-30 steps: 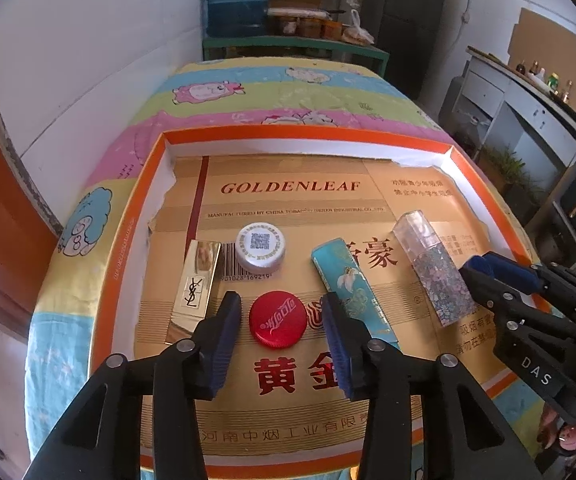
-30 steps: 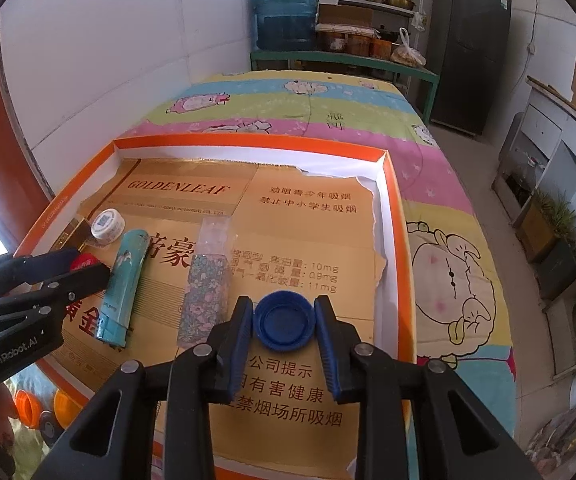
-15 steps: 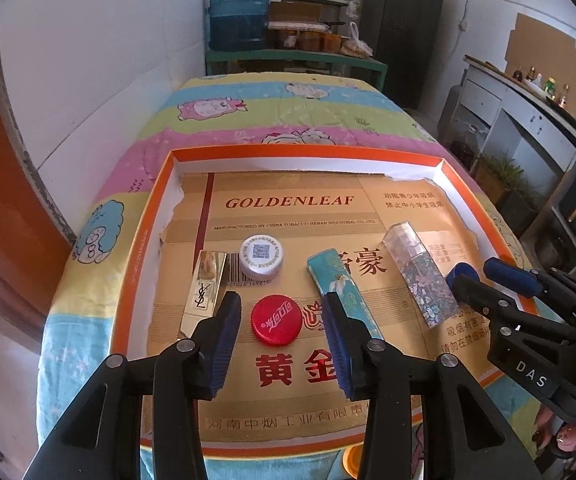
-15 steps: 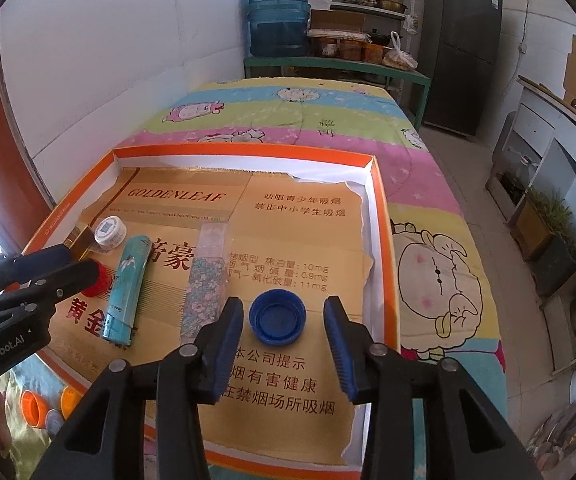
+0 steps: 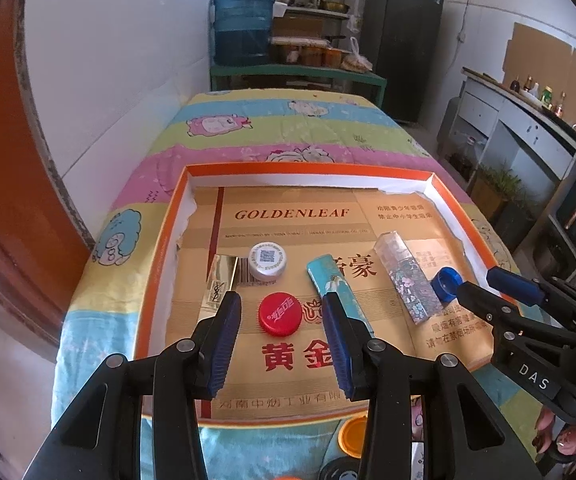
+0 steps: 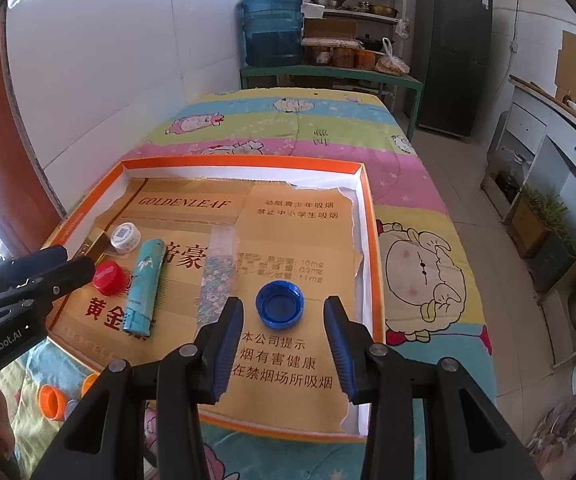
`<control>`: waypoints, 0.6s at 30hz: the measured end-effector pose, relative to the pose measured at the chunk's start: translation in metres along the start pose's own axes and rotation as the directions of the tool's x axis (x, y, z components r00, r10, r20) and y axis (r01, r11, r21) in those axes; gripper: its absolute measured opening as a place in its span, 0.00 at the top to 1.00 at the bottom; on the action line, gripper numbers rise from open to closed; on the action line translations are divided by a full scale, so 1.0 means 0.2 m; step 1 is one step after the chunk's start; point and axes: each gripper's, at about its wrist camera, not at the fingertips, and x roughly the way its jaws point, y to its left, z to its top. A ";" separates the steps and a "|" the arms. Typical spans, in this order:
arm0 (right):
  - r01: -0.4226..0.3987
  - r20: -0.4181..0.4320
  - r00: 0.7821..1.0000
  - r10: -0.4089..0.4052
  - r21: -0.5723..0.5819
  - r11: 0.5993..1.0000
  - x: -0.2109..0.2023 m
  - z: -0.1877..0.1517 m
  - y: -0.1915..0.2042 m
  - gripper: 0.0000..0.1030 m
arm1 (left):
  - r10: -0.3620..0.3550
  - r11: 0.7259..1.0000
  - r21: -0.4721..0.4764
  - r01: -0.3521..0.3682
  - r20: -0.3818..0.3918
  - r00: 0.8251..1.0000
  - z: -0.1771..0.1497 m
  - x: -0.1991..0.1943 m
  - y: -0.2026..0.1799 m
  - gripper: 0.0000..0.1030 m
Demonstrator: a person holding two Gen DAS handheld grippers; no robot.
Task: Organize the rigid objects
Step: 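Lower both caps into the box and open both tools, then withdraw both open tools from the box toward the remaining caps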
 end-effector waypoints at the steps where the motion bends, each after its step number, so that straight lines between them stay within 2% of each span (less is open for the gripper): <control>1: 0.000 0.001 1.000 0.000 0.000 1.000 -0.01 0.00 0.01 0.59 | 0.000 1.000 -0.002 0.000 0.003 1.000 0.00 -0.01 0.00 0.58; 18: -0.002 0.036 0.999 0.002 -0.006 1.000 -0.21 -0.06 0.07 0.59 | 0.015 0.999 -0.034 -0.014 0.038 0.999 -0.06 -0.20 0.05 0.58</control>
